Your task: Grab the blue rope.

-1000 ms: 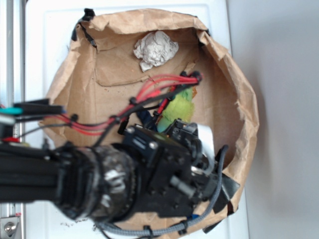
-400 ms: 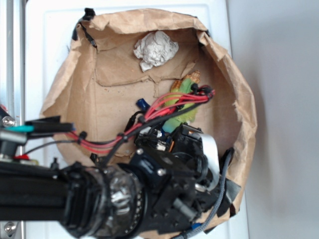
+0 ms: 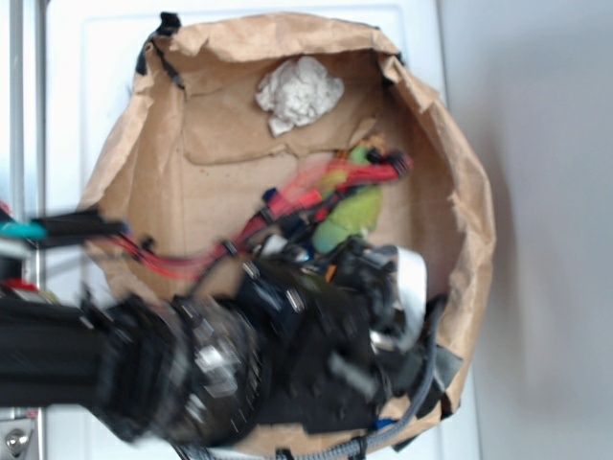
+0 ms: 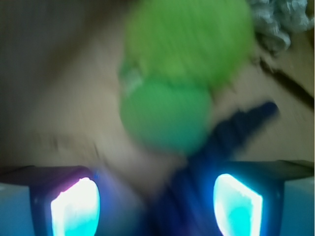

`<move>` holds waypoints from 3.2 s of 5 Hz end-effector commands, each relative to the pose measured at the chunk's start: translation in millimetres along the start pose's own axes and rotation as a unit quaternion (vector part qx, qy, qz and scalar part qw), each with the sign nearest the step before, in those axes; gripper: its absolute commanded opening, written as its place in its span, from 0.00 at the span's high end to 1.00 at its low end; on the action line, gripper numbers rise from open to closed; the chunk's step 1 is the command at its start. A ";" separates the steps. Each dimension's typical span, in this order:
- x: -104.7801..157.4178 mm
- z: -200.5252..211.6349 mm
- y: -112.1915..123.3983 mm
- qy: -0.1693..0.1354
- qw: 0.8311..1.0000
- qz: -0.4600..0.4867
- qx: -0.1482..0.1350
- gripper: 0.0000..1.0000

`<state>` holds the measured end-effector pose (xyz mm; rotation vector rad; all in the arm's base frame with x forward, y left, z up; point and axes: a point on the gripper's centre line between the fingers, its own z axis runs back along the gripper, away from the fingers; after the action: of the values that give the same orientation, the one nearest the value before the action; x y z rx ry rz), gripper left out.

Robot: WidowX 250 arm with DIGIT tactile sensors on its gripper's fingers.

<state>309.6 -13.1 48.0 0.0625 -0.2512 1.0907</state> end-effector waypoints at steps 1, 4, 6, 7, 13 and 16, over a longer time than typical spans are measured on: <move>21.0 55.9 2.6 0.027 0.997 0.022 -0.066 0.00; 12.0 21.0 9.2 0.060 0.993 0.020 -0.098 0.00; -5.6 -2.6 -1.2 0.041 0.997 0.000 -0.072 0.00; -7.9 -11.6 -6.2 0.047 0.997 -0.007 -0.065 0.00; 22.3 58.6 -2.9 0.029 0.998 0.009 -0.058 1.00; 64.7 148.9 9.7 -0.039 0.994 -0.068 -0.081 1.00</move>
<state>302.2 15.8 180.7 0.0150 -0.3168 0.9223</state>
